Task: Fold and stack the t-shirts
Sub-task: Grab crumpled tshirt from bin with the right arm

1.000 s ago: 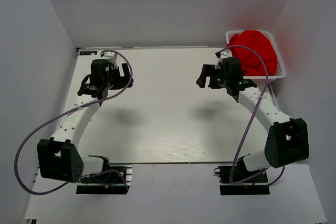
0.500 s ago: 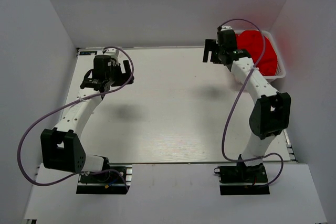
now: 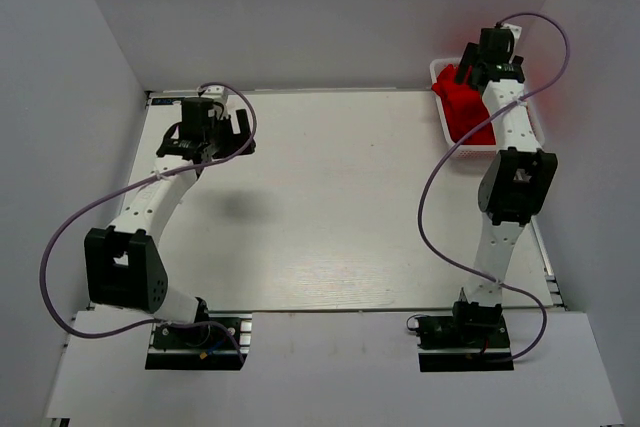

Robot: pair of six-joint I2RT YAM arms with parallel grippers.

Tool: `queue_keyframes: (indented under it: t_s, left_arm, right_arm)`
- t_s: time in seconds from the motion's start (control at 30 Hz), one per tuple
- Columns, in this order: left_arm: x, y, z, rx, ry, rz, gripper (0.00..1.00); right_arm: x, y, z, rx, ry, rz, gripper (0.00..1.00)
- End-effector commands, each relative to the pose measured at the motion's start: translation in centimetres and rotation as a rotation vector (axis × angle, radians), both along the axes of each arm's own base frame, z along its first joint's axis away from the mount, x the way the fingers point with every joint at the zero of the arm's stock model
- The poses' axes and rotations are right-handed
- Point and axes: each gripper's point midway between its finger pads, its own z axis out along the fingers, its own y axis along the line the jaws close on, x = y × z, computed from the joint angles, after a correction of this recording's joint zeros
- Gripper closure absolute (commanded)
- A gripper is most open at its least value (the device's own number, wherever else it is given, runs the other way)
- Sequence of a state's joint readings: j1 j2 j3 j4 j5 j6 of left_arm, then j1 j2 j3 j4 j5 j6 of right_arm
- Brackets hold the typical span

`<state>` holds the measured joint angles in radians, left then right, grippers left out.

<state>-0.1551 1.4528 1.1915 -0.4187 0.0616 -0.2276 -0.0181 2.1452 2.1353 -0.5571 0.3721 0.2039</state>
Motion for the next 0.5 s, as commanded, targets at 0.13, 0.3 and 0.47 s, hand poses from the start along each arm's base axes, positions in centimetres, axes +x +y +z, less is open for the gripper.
queue_keyframes:
  t_s: [0.13, 0.3, 0.47]
  left_arm:
    - [1.7, -0.2, 1.4, 0.01, -0.035, -0.025, 0.0]
    - [2.1, -0.6, 0.4, 0.003, -0.008, -0.04, 0.0]
    - [2.2, -0.6, 0.0, 0.004, 0.001, -0.04, 0.0]
  right_arm:
    - [2.5, -2.9, 1.2, -0.043, -0.109, 0.005, 0.1]
    - [4.0, -3.5, -1.8, 0.02, -0.105, 0.017, 0.1]
    - [4.6, -3.8, -4.4, 0.06, -0.095, 0.022, 0.1]
